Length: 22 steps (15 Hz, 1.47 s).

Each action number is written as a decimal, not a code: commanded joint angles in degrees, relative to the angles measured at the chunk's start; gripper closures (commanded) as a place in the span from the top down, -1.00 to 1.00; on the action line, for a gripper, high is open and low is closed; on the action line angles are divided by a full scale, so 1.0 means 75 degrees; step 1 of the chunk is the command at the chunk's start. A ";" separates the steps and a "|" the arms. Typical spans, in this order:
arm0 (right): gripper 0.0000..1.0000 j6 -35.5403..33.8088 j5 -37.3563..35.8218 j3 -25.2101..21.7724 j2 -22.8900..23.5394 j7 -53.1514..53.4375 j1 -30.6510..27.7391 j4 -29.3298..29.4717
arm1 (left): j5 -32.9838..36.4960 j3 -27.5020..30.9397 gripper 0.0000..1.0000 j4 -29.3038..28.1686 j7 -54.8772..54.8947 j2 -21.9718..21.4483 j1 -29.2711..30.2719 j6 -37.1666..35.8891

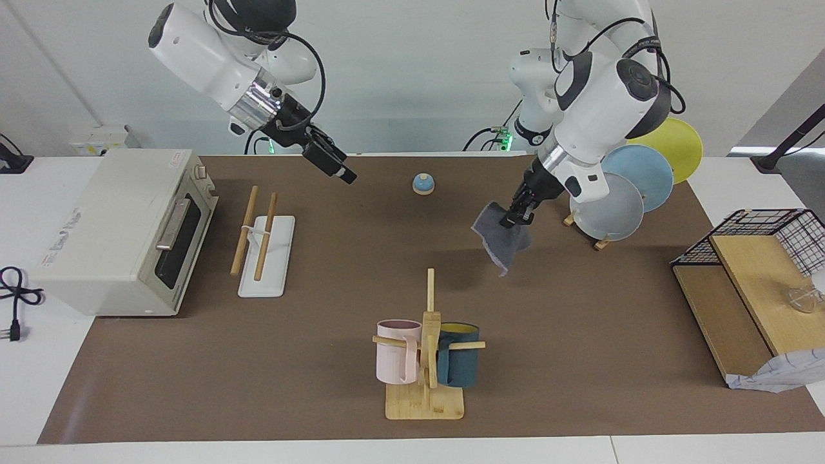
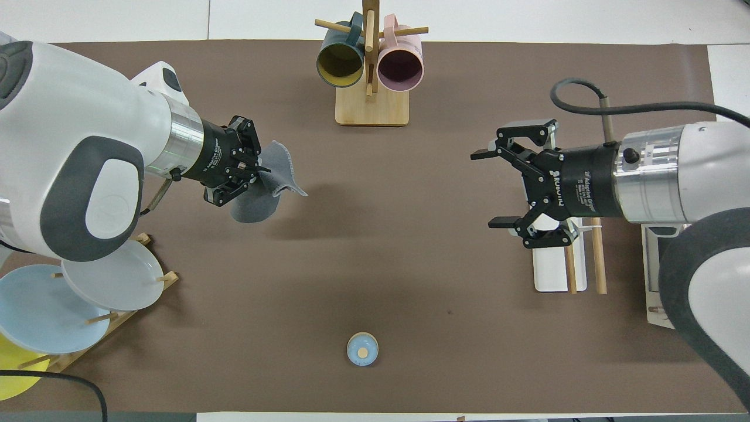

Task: Fold towel and hang on rack
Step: 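Lift the towel with the left gripper while the right gripper approaches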

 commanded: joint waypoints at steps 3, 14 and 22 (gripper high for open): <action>1.00 0.1534 0.0848 -0.0027 -0.0055 0.1081 0.0854 -0.0388 | -0.0573 -0.0442 -1.00 -0.0033 -0.2064 -0.0375 -0.0068 0.0022; 1.00 0.2722 0.0848 -0.0015 0.0743 0.1388 0.1818 -0.0352 | -0.0680 -0.1310 -1.00 -0.0033 -0.5114 -0.0586 -0.0080 0.0773; -0.99 0.3191 0.0871 -0.0015 0.1071 0.0874 0.2135 -0.0189 | -0.0656 -0.1310 -1.00 -0.0080 -0.5653 -0.0586 -0.0279 0.0984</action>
